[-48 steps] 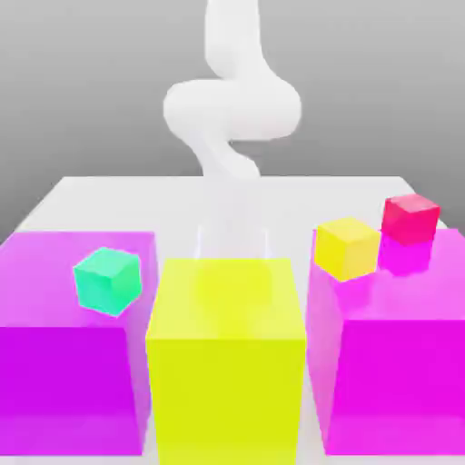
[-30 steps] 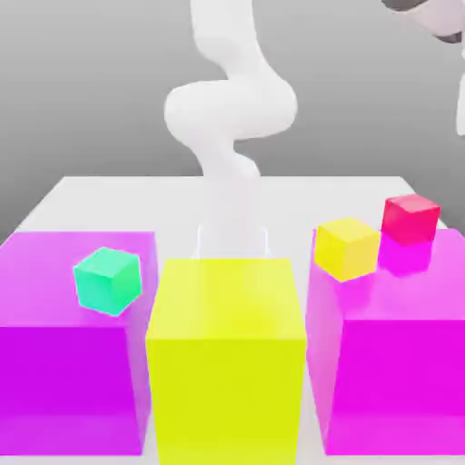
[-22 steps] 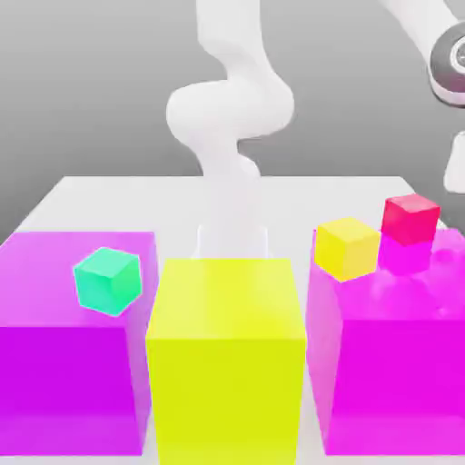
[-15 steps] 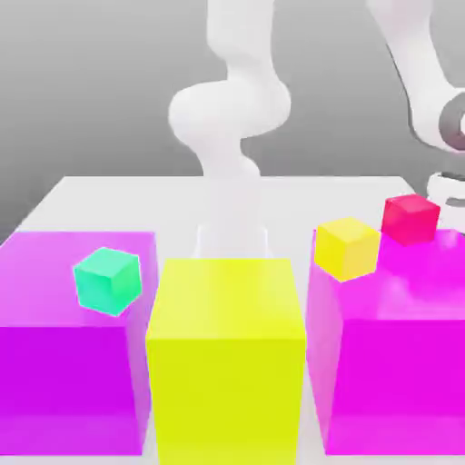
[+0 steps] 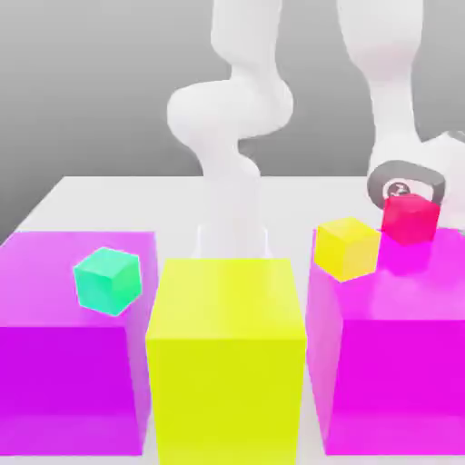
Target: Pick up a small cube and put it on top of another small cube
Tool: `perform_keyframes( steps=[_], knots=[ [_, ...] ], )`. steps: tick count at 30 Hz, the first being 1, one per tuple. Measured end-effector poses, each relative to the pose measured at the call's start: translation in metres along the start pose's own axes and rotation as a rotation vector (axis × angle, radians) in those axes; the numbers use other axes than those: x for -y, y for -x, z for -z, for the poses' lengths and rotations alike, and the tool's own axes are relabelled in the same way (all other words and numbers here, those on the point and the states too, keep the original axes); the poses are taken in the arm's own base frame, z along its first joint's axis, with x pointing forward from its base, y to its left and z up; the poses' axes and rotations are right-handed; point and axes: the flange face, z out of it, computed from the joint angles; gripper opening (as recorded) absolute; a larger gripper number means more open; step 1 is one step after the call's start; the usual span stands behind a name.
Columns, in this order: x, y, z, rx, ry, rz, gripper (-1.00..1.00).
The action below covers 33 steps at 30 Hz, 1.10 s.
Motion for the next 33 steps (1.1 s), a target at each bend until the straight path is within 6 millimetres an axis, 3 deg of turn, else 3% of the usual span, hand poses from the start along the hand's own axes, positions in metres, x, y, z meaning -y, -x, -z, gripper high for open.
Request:
perform_keyframes(
  steps=[5, 7, 12, 13, 16, 19, 20, 22, 25, 29, 33],
  knots=[
    [0.001, 0.001, -0.005, 0.003, -0.002, 0.001, -1.0],
    [0.0, 0.0, 0.005, 0.001, -0.001, 0.0, -1.0],
    [-0.001, -0.001, 0.053, 0.001, 0.002, 0.004, -1.0],
    [-0.006, -0.011, 0.063, -0.008, 0.02, 0.021, -1.0],
    [-0.034, -0.036, 0.104, -0.02, 0.09, 0.084, -1.0],
    [-0.066, -0.04, 0.155, 0.0, 0.154, 0.133, -1.0],
    [-0.073, -0.032, 0.17, 0.018, 0.162, 0.145, -1.0],
    [-0.09, 0.006, 0.199, 0.059, 0.164, 0.128, -1.0],
    [-0.096, 0.053, 0.235, 0.102, 0.144, 0.128, -1.0],
    [-0.089, 0.123, 0.274, 0.118, 0.095, 0.11, -1.0],
    [-0.066, 0.189, 0.309, 0.087, 0.042, 0.097, -1.0]
  ],
)
